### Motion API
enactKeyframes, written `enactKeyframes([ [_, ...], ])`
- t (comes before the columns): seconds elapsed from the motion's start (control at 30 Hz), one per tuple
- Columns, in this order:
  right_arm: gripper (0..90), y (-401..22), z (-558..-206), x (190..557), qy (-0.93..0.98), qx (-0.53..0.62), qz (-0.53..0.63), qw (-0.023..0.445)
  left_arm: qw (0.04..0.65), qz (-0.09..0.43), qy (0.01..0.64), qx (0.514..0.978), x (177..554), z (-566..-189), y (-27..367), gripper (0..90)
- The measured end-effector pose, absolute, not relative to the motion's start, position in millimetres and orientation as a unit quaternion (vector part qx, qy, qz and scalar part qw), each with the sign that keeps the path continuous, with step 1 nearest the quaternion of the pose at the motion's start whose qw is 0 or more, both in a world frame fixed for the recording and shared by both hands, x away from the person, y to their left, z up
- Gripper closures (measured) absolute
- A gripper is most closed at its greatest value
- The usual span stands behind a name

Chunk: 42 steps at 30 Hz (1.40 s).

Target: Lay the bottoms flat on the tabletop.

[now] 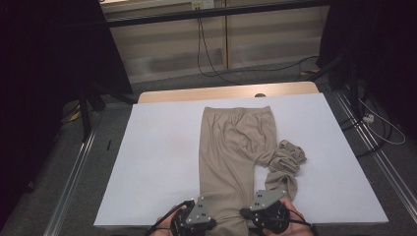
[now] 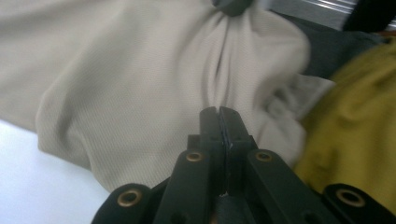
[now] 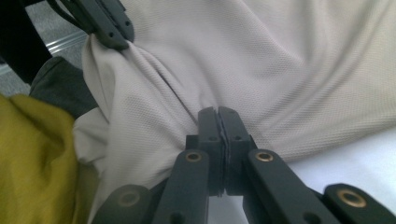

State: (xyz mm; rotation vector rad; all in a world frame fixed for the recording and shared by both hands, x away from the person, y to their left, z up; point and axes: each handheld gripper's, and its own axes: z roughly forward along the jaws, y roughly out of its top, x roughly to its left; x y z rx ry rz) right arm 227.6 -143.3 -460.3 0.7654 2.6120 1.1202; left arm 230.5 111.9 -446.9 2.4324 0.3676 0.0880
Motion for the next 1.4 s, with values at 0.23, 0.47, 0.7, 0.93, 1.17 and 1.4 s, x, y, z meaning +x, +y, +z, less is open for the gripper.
enactKeyframes([
  [0.23, 89.7, -140.1, -461.3, 209.2, 0.885, 0.246, 0.386, 0.079, 0.336, 0.009, 0.140, 0.931, 222.4, -446.1, 118.1, 89.6],
  [0.47, 60.3, -149.6, -458.4, 220.5, 0.870, 0.268, 0.409, 0.071, 0.390, 0.041, 0.198, 0.898, 242.5, -440.7, 128.7, 61.4],
  [0.7, 46.9, -160.1, -451.8, 237.9, 0.850, 0.298, 0.418, 0.117, 0.393, 0.089, 0.244, 0.882, 266.3, -445.7, 136.6, 35.6],
  [0.93, 38.4, -193.0, -448.2, 265.7, 0.826, 0.358, 0.404, 0.165, 0.400, 0.123, 0.261, 0.870, 274.6, -444.2, 136.6, 21.8],
  [1.17, 33.7, -229.7, -449.8, 279.5, 0.812, 0.403, 0.365, 0.212, 0.411, 0.143, 0.264, 0.861, 284.0, -442.8, 140.3, 12.7],
  [1.4, 28.7, -244.5, -460.8, 294.7, 0.816, 0.413, 0.338, 0.221, 0.420, 0.132, 0.260, 0.859, 287.5, -443.2, 138.0, 13.4],
])
